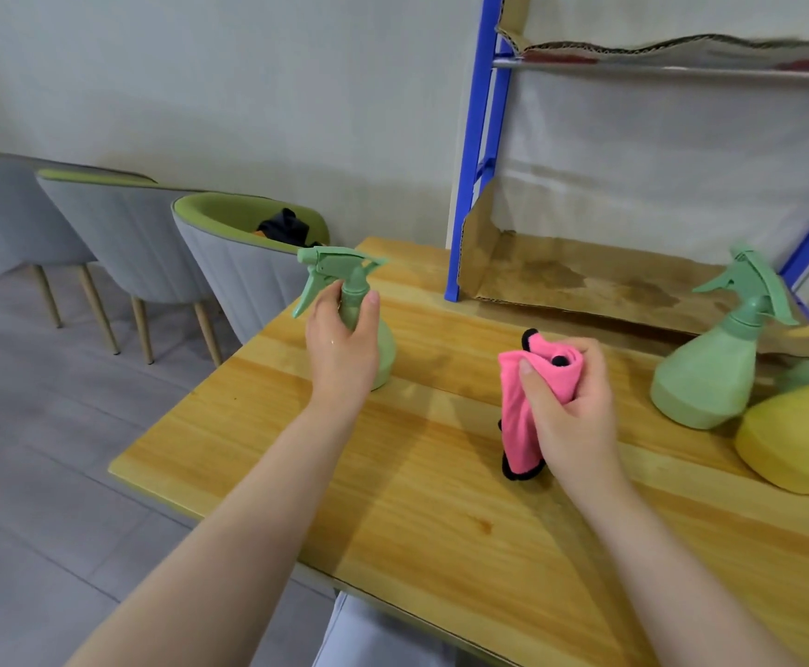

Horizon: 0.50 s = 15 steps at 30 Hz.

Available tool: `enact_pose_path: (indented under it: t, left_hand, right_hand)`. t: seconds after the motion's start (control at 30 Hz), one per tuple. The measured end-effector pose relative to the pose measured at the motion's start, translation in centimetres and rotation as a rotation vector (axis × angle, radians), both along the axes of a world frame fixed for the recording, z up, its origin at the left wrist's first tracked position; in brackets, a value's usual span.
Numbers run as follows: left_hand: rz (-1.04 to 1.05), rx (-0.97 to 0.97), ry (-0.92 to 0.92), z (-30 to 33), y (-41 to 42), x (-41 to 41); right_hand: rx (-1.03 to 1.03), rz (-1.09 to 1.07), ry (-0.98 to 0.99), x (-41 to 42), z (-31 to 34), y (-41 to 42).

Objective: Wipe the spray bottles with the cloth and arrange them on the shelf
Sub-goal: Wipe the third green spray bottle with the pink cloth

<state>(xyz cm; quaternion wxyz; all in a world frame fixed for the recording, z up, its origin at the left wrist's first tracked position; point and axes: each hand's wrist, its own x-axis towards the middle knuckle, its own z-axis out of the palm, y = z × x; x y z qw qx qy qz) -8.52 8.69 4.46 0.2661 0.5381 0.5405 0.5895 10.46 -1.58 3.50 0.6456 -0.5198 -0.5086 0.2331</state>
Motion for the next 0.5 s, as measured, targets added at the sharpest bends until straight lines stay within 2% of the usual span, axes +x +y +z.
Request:
enact_pose_path:
  t: [0.33,0.5]
  left_hand:
    - [-0.058,0.036,0.113,0.1,-0.3,1.1]
    - [-0.251,0.076,0.087,0.9,-1.1,4.1]
  right_hand:
    - [0.092,0.028,0.060,1.2,1.6,-0.3]
    - [0.133,-0.052,0.048,3.0,2.9,-0.3]
